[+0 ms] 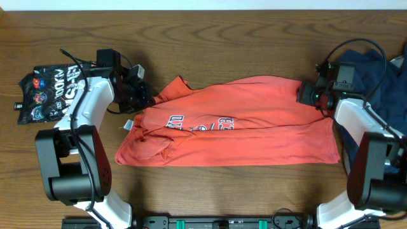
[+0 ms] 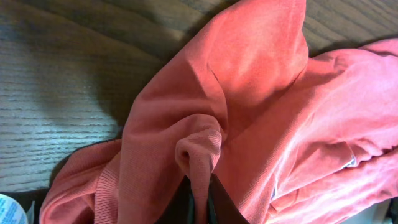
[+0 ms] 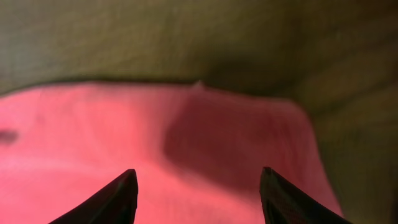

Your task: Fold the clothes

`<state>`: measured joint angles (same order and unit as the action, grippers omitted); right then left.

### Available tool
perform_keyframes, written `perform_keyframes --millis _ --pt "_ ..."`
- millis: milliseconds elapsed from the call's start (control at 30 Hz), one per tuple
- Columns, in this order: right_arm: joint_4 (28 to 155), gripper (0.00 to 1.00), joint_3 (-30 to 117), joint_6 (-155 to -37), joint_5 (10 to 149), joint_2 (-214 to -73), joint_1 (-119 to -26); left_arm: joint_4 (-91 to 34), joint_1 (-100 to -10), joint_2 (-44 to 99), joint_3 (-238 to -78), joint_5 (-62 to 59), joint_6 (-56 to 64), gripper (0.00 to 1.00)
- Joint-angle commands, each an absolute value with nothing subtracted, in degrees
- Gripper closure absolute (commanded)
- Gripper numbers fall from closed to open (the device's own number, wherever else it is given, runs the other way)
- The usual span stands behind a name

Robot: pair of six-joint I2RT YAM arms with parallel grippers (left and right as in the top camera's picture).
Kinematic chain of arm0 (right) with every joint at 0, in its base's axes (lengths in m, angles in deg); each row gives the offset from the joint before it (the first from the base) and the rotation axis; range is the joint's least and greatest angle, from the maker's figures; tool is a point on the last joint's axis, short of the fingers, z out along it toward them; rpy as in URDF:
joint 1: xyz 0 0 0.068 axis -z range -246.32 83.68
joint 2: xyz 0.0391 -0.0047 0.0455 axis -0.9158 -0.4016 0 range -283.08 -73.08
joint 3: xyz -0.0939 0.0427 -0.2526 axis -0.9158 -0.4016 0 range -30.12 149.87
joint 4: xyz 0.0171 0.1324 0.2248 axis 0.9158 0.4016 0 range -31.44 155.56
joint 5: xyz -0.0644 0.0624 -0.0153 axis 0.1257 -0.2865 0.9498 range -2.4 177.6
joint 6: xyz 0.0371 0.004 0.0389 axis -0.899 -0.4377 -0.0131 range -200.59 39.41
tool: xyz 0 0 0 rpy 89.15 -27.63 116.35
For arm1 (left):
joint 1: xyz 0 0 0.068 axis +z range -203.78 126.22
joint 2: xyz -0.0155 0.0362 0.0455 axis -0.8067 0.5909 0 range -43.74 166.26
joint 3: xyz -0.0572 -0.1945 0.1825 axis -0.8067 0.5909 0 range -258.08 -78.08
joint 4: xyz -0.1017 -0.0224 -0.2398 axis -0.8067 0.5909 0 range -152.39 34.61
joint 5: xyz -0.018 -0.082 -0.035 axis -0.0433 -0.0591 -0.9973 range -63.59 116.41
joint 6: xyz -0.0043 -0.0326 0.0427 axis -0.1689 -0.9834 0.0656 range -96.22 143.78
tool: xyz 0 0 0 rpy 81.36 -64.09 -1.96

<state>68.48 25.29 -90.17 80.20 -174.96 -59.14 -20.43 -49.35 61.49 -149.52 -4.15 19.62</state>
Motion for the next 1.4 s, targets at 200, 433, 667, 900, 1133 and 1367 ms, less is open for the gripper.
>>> perform_keyframes --millis 200,433,667,900,1133,1367 --pt "54.58 0.40 25.80 -95.00 86.30 -181.11 -59.60 -20.89 -49.35 61.82 -149.17 -2.84 20.80 0.94" --pt "52.39 0.40 25.80 -95.35 85.78 -185.26 -59.60 -20.91 -49.35 61.82 -149.17 -2.84 20.78 0.94" --pt "56.65 0.99 25.82 -95.35 85.64 -184.89 -59.51 -21.09 -49.35 61.82 -149.17 -2.86 20.76 0.94" --pt "57.44 0.99 28.59 -96.01 85.67 -177.78 -59.16 -27.69 -49.22 61.80 -149.19 -5.82 20.76 0.94" --pt "75.69 0.99 32.29 -96.01 86.10 -166.29 -59.16 -27.17 -46.86 60.51 -149.34 -21.38 20.56 0.94" --pt "107.16 0.99 31.59 -96.42 98.12 -162.79 -59.10 1.27 -46.45 59.88 -149.28 -16.22 32.36 0.94"
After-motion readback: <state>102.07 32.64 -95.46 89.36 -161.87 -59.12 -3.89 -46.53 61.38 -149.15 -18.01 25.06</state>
